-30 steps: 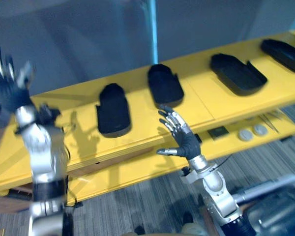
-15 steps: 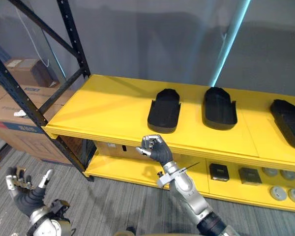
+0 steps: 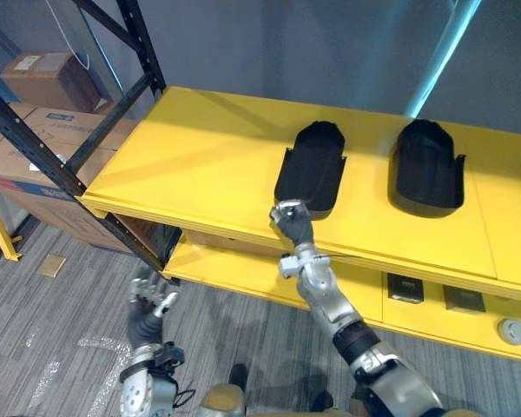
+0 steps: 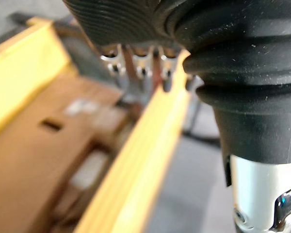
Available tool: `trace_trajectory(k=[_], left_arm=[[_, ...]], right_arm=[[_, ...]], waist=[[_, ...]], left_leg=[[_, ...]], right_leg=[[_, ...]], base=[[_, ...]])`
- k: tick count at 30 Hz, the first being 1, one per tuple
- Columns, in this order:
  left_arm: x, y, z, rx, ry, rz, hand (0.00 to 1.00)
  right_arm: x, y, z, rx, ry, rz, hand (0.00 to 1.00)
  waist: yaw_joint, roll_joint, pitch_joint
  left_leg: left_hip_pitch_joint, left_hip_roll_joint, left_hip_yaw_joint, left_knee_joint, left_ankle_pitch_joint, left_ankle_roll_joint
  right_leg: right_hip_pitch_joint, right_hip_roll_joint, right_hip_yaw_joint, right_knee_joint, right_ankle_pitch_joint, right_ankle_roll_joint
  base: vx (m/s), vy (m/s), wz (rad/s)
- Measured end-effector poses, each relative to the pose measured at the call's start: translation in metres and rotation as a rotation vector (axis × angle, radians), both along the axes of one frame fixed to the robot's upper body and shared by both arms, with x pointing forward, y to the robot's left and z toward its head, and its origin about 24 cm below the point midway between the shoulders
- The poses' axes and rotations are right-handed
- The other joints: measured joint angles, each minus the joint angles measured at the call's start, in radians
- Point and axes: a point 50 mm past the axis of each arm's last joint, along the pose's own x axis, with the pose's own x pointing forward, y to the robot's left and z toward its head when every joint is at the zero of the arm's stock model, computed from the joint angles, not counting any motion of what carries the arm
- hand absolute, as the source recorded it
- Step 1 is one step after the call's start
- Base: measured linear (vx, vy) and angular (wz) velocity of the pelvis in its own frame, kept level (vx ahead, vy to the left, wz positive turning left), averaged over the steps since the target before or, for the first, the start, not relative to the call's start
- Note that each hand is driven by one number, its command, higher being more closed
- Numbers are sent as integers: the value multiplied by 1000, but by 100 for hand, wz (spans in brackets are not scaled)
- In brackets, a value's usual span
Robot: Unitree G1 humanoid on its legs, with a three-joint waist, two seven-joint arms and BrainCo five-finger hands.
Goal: Walk over and take plastic housings, then place them on the shelf
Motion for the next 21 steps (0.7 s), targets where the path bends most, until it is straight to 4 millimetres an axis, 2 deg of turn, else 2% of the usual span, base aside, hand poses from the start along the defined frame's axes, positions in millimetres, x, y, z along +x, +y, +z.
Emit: trace_trajectory(k=[3, 6, 13, 16, 21], left_arm=[[2, -10, -7, -5, 38, -62, 0], [0, -8, -14, -4, 71, -66, 0], [-3, -13, -19, -10, 97, -85, 0], [-3, -15, -19, -13, 99, -92, 0], [-3, -14, -20, -38, 97, -82, 0]], right_arm=[[7, -6, 10, -22, -25, -11, 100], [13, -16, 13, -44, -25, -31, 100], [33, -44, 15, -82, 12, -121, 100], [38, -49, 25, -92, -17, -131, 100], [41, -50, 31, -98, -39, -121, 100]], waist=[[-1, 30, 25], [-2, 56, 41], [2, 77, 66], [1, 89, 88], [2, 101, 97]], left_leg=[[-6, 6, 5, 12, -4, 1], [-7, 9, 17, 12, -4, 1], [-6, 8, 20, 15, -3, 1], [-6, 10, 19, 18, -3, 1], [-6, 10, 18, 18, -3, 1]], right_leg=[[-5, 4, 8, 0, 1, -2], [-14, 5, 23, 3, 3, -4], [-14, 2, 22, 12, 2, -4], [-17, 2, 22, 20, -1, -8], [-20, 2, 20, 29, -7, -11]], base=[[-38, -6, -7], [-44, -3, -15], [-14, 1, -1], [0, 0, 0], [0, 0, 0]])
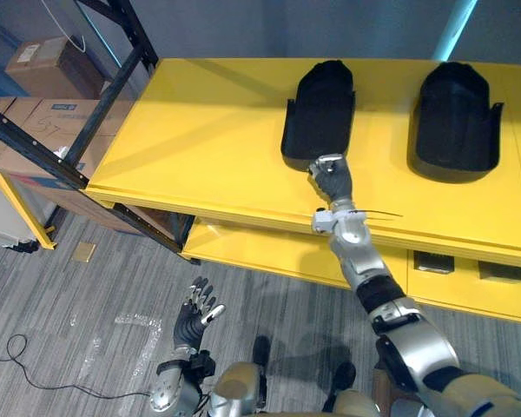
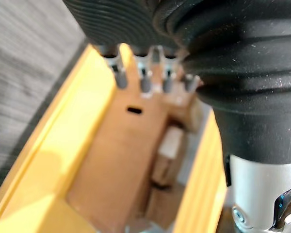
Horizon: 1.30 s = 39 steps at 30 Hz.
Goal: Walk over and take plastic housings, then place them on the shelf
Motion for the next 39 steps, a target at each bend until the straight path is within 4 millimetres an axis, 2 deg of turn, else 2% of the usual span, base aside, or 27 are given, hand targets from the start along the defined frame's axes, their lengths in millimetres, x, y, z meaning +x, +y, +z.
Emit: trace_trajectory(k=[10, 12, 14, 15, 19, 20, 21, 22, 24, 25, 27, 28, 30, 31, 34, 36, 37, 39], left_arm=[[0, -3, 2, -1, -26, -4, 0], [0, -4, 3, -2, -30, -6, 0], [0, -4, 3, -3, -31, -6, 0], [0, -3, 2, -1, -29, -5, 0], [-2, 1, 2, 10, -25, 7, 0], [-2, 2, 2, 14, -25, 8, 0], [-2, 1, 2, 19, -26, 5, 0], [-1, 1, 2, 28, -29, -1, 0], [2, -2, 4, 50, -39, -20, 0], [3, -2, 4, 53, -41, -22, 0], [6, -5, 4, 85, -43, -49, 0], [7, -7, 3, 84, -40, -55, 0], [7, -12, 3, 98, -38, -80, 0], [7, -13, 3, 101, -37, -87, 0], [4, -14, -3, 104, -3, -99, 0], [4, -13, -4, 106, 1, -104, 0], [5, -14, -5, 107, 8, -118, 0], [5, -17, -6, 105, 18, -142, 0]], right_arm=[[-2, 5, 6, 11, -40, 19, 100], [-10, 12, 15, 35, -96, 50, 100], [-29, 22, 28, 78, -193, 101, 100], [-42, 27, 31, 87, -236, 127, 0], [-79, 43, 35, 130, -312, 228, 0], [-89, 41, 37, 147, -331, 238, 0], [-97, 36, 37, 159, -343, 232, 0], [-100, 32, 36, 165, -347, 222, 0], [-112, 13, 29, 160, -338, 155, 0], [-114, 8, 26, 155, -326, 133, 0], [-123, -16, 8, 158, -248, 20, 0], [-126, -23, 3, 162, -224, -14, 0], [-141, -46, -25, 194, -104, -142, 0], [-146, -52, -32, 200, -70, -183, 0], [-184, -89, -70, 153, 107, -395, 0], [-196, -98, -78, 101, 146, -445, 0], [-207, -106, -83, 46, 180, -471, 0], [-210, -109, -82, 25, 182, -464, 0]], waist=[[-1, 0, 0], [-3, 0, 0], [-9, -2, 0], [-14, -5, 0], [-47, -48, -19], [-59, -72, -33], [-67, -98, -48], [-70, -111, -55], [-95, -150, -83], [-100, -158, -88], [-122, -175, -106], [-125, -175, -109], [-155, -161, -137], [-165, -156, -140], [-226, -127, -159], [-241, -124, -161], [-262, -121, -163], [-280, -119, -164]], left_leg=[[0, 9, 5, -6, 3, -5], [1, 10, 9, -9, 3, -6], [8, 10, 14, -15, 3, -6], [21, 10, 20, -24, 3, -6], [51, 15, 72, -45, -8, -9], [55, 17, 95, -44, -16, -9], [60, 20, 117, -43, -24, -10], [66, 21, 127, -43, -29, -11], [90, 27, 174, -40, -47, -14], [97, 29, 184, -39, -52, -14], [122, 37, 243, -19, -80, -17], [126, 39, 263, -9, -92, -19], [136, 51, 331, 30, -127, -18], [144, 53, 349, 34, -132, -16], [158, 71, 435, 80, -178, -22], [156, 74, 457, 91, -186, -22], [156, 81, 497, 102, -197, -25], [136, 84, 506, 140, -215, -19]], right_leg=[[-24, 1, 6, 40, -23, -3], [-26, 2, 9, 39, -23, -4], [-25, 3, 15, 34, -23, -3], [-19, 5, 25, 27, -20, -1], [-10, 13, 65, -6, -6, 3], [-10, 18, 85, -24, 3, 4], [-11, 22, 104, -36, 9, 5], [-11, 24, 116, -40, 11, 6], [-11, 30, 156, -42, 12, 7], [-12, 33, 171, -42, 13, 9], [-14, 40, 227, -43, 16, 13], [-15, 42, 242, -43, 17, 14], [-30, 54, 305, -46, 36, 18], [-31, 56, 317, -48, 39, 20], [-48, 73, 393, -51, 50, 21], [-54, 76, 412, -64, 60, 18], [-75, 91, 450, -77, 74, 16], [-100, 104, 485, -78, 84, 13]], base=[[-2, -2, -1], [3, -9, -6], [29, -6, -10], [48, 1, -21], [39, 5, -34], [57, 5, -50], [58, 5, -52], [62, 10, -52], [58, 16, -55], [53, 20, -66], [40, 25, -72], [29, 33, -81], [24, 31, -90], [17, 25, -88], [-29, 9, -79], [-79, -30, -58], [-126, -63, -70], [-135, -72, -76]])
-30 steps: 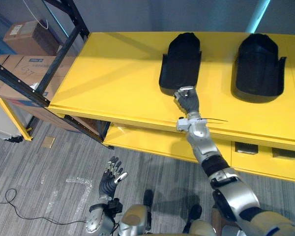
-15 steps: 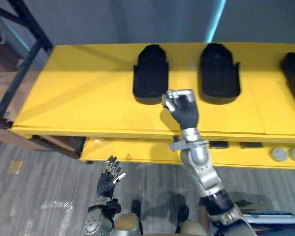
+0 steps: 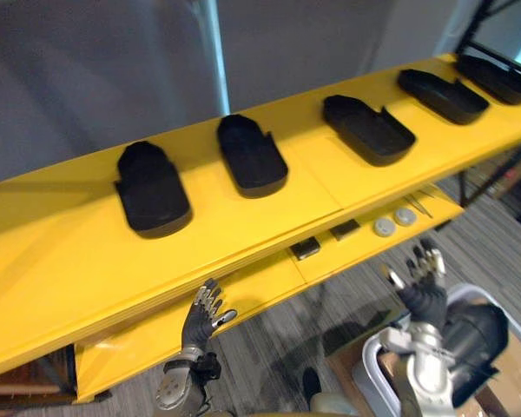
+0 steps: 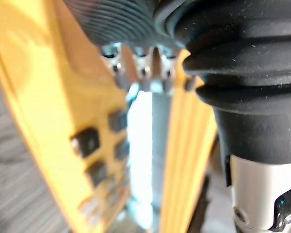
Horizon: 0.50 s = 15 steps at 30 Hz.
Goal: Walk over and take plastic housings, then place them on the shelf
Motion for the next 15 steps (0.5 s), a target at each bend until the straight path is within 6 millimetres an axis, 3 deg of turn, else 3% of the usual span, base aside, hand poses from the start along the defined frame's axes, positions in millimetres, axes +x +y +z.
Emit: trace_trajectory(k=[2, 3, 5, 6, 8, 12, 13, 15], left_arm=[[1, -2, 1, -3, -1, -4, 0], [-2, -3, 0, -10, 7, 13, 0], [-6, -4, 1, -21, 15, 53, 0], [-7, -5, 6, -36, 0, 77, 0], [-5, -6, 13, -42, -30, 78, 0], [18, -9, 28, -14, -126, 35, 0], [20, -11, 30, -15, -136, 27, 0], [27, -14, 36, 30, -181, -25, 0]], right_arm=[[2, 0, 6, -21, -22, 43, 0], [8, 2, 13, -40, -63, 92, 0], [17, 4, 19, -51, -99, 157, 0], [24, 4, 20, -70, -107, 200, 0], [32, 6, 21, -90, -115, 228, 0], [30, 12, -12, 19, 12, 155, 0], [27, 12, -18, 32, 37, 139, 0], [16, 16, -30, 77, 88, 102, 0]], waist=[[4, -3, -3], [13, 2, -4], [39, 13, 0], [62, 45, -18], [67, 78, -33], [56, 46, -6], [57, 48, -3], [52, 22, 34]], left_leg=[[-45, 2, -84, 85, -23, 36], [-83, -4, -205, 155, -53, 81], [-101, -22, -386, 228, -115, 113], [-100, -26, -481, 239, -158, 100], [-105, -33, -524, 230, -207, 63], [-120, -95, -523, 253, -214, 64], [-118, -99, -522, 261, -215, 66], [-106, -108, -516, 291, -219, 72]], right_leg=[[-41, 16, 87, 0, 17, -1], [-65, 31, 150, 4, 23, -16], [-76, 67, 242, 9, 26, -27], [-99, 90, 263, 17, 31, -35], [-136, 103, 253, 20, 50, -38], [-163, 36, 230, 55, 81, 2], [-163, 36, 229, 68, 83, 7], [-165, 35, 229, 111, 91, 17]], base=[[-101, -91, -118], [-41, -77, -132], [-89, 76, -170], [-111, 141, -167], [-137, 151, -99], [-150, 140, -10], [-71, 110, 7], [-50, 85, -12]])
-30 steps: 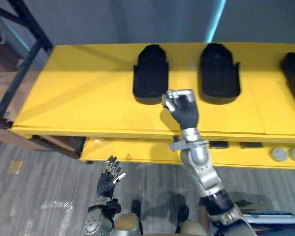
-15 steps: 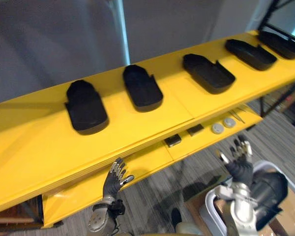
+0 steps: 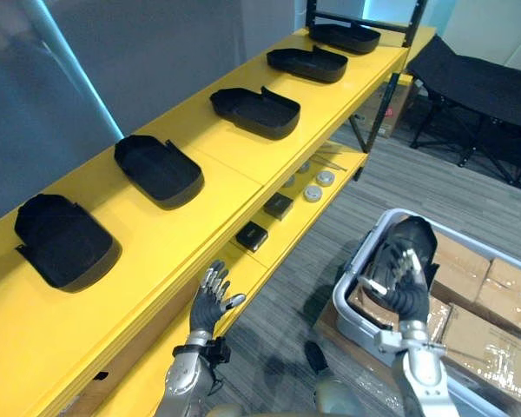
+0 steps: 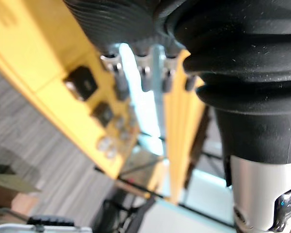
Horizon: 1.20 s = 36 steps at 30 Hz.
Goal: Walk over and take plastic housings, then place them on the shelf
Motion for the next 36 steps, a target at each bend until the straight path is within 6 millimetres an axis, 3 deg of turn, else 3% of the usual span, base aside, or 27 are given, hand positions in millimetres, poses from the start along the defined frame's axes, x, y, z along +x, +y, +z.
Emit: trace_trajectory(k=[2, 4, 5, 6, 7, 8, 9, 10, 13, 16, 17, 18, 19, 20, 21, 22, 24, 26, 27, 28, 30, 31, 32, 33, 34, 36], left_arm=[[5, 2, 4, 24, -15, -27, 0], [9, 5, 5, 46, -8, -34, 0], [10, 9, 6, 48, -7, -21, 0], [9, 10, 6, 42, 0, -9, 0], [13, 14, 8, 15, 1, 8, 0], [13, 15, 7, 1, 7, 14, 0], [7, 17, 3, -25, 29, 21, 0], [0, 21, -3, -31, 58, 31, 0], [-11, 29, -12, -26, 113, 32, 0], [-21, 26, -18, -110, 138, -25, 0], [-23, 25, -19, -138, 138, -44, 0], [-23, 25, -19, -152, 138, -55, 0], [-23, 26, -19, -153, 136, -62, 0], [-20, 24, -21, -192, 145, -59, 0], [-15, 13, -25, -252, 155, -60, 0], [-11, 8, -25, -268, 155, -69, 0], [3, -17, -16, -328, 119, -138, 0], [8, -22, -11, -359, 90, -142, 0], [8, -24, -11, -378, 83, -138, 0], [5, -25, -12, -388, 88, -138, 0], [-1, -27, -16, -393, 112, -143, 0], [-4, -27, -20, -393, 129, -140, 0], [-8, -26, -24, -392, 150, -135, 0], [-10, -29, -25, -394, 158, -145, 0], [-12, -32, -25, -400, 156, -166, 0], [-14, -34, -25, -379, 163, -207, 0]], right_arm=[[-7, 3, -5, 33, 16, -14, 0], [-14, 5, -8, 58, 19, 3, 0], [-12, 8, -5, 58, 4, 36, 0], [-11, 9, -3, 60, -11, 47, 0], [-8, 10, -1, 61, -24, 59, 0], [-8, 11, -1, 62, -24, 60, 0], [-6, 16, -1, 67, -27, 76, 0], [-1, 23, 1, 77, -39, 95, 0], [7, 37, 2, 96, -54, 138, 0], [6, 42, -3, 83, -25, 138, 0], [3, 42, -4, 65, -13, 138, 0], [0, 43, -8, 58, 12, 144, 0], [-2, 44, -10, 58, 26, 152, 0], [-3, 42, -11, 37, 47, 179, 0], [1, 35, -9, -6, 41, 205, 0], [3, 30, -6, -27, 34, 210, 0], [8, 11, 0, -96, 25, 203, 0], [9, 3, 3, -109, 14, 175, 0], [8, 0, 2, -107, 18, 163, 0], [7, -1, 2, -81, 16, 151, 0], [11, -1, 5, -74, 2, 154, 0], [16, 0, 4, -71, -1, 159, 0], [20, 0, 3, -62, 5, 162, 0], [25, 1, -1, -46, 27, 179, 0], [33, 2, -8, -34, 61, 204, 0], [48, 9, -15, -31, 103, 243, 0]], waist=[[-1, -31, 29], [-6, -48, 53], [0, -48, 51], [4, -37, 56], [3, -33, 62], [5, -21, 64], [8, 4, 65], [19, 13, 60], [45, 17, 58], [58, -7, 44], [58, -22, 36], [55, -46, 22], [55, -59, 14], [53, -51, -5], [41, -1, -5], [25, 21, 0], [-19, 33, 6], [-28, 30, 8], [-27, 30, 8], [-23, 23, 12], [-18, 23, 12], [-10, 22, 13], [-1, 19, 14], [5, 11, 20], [13, 1, 29], [46, -4, 51]], left_leg=[[20, -9, 29, 22, -5, 4], [21, -3, 66, 47, -7, 12], [-1, 12, 88, 45, 5, 35], [-13, 24, 112, 38, 12, 42], [-31, 51, 139, 31, 35, 40], [-33, 66, 141, 25, 45, 37], [-28, 95, 148, 6, 66, 26], [-30, 131, 168, -2, 78, 12], [-47, 201, 193, -5, 92, -18], [-46, 269, 207, -22, 120, -93], [-39, 297, 221, -21, 132, -139], [-22, 319, 239, -26, 141, -183], [-9, 325, 247, -36, 147, -207], [25, 358, 268, -78, 172, -248], [36, 406, 264, -128, 197, -244], [37, 417, 263, -148, 222, -215], [16, 419, 266, -155, 354, -115], [-21, 416, 241, -56, 377, -81], [-43, 404, 227, -1, 345, -78], [-65, 362, 203, 34, 283, -90], [-91, 279, 181, -12, 233, -92], [-98, 242, 176, -80, 225, -84], [-73, 214, 156, -139, 236, -102], [-45, 188, 160, -201, 260, -143], [-44, 164, 160, -230, 268, -154], [-47, 144, 160, -216, 270, -150]], right_leg=[[2, -1, -15, 20, 13, 7], [2, 4, -86, 22, 74, -44], [-17, 15, -90, -23, 178, -47], [-30, 16, -107, -43, 237, -36], [-109, 13, -218, 197, 49, -133], [-129, 6, -247, 301, -25, -145], [-137, -25, -281, 431, -118, -154], [-128, -66, -293, 497, -174, -160], [-111, -160, -304, 538, -179, -164], [-81, -240, -303, 530, -174, -162], [-67, -253, -310, 498, -170, -157], [-38, -266, -364, 445, -140, -121], [-28, -271, -403, 422, -172, -72], [-13, -250, -473, 398, -264, 44], [-23, -195, -494, 382, -299, 53], [-31, -174, -495, 390, -304, 34], [-65, -149, -491, 412, -330, -9], [-37, -144, -485, 382, -340, -31], [-14, -136, -487, 358, -338, -45], [14, -136, -488, 327, -331, -52], [31, -138, -487, 289, -312, -48], [31, -144, -484, 273, -299, -37], [26, -157, -483, 268, -286, -18], [24, -175, -485, 260, -278, -3], [28, -192, -489, 240, -260, 13], [54, -208, -492, 196, -225, 22]], base=[[-110, 31, -45], [-202, -3, -68], [-154, -22, -70], [-270, -52, -84], [-273, -39, -52], [-249, -1, -50], [-122, -1, -51], [-83, -30, -63], [-64, -173, -58], [3, -341, -36], [64, -576, -47], [81, -618, -52], [112, -562, -71], [155, -560, -88], [147, -531, -81], [137, -488, -52], [101, -442, -19], [53, -269, -16], [45, -152, -17], [32, -79, -8], [14, 6, -7], [17, 73, -4], [19, 86, 4], [11, 101, 20], [12, 127, 19], [6, 124, 8]])
